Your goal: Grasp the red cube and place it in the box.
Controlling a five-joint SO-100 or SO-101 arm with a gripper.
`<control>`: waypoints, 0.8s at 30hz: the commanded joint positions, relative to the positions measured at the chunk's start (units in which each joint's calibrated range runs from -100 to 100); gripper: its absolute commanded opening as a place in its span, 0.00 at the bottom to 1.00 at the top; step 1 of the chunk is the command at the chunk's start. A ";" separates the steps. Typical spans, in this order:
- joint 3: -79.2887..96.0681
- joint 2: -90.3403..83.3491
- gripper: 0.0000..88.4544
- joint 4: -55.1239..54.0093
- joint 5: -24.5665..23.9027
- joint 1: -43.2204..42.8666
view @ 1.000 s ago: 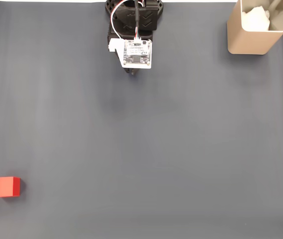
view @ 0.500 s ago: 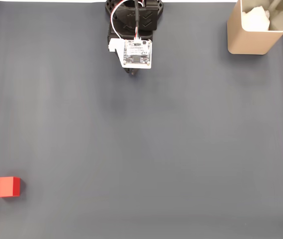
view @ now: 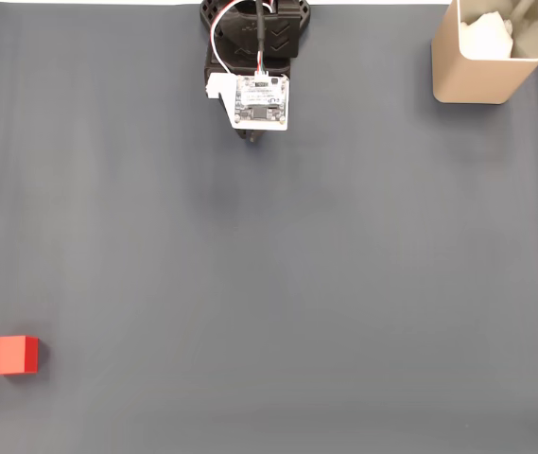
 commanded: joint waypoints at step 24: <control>0.81 0.09 0.00 1.12 -1.12 -0.19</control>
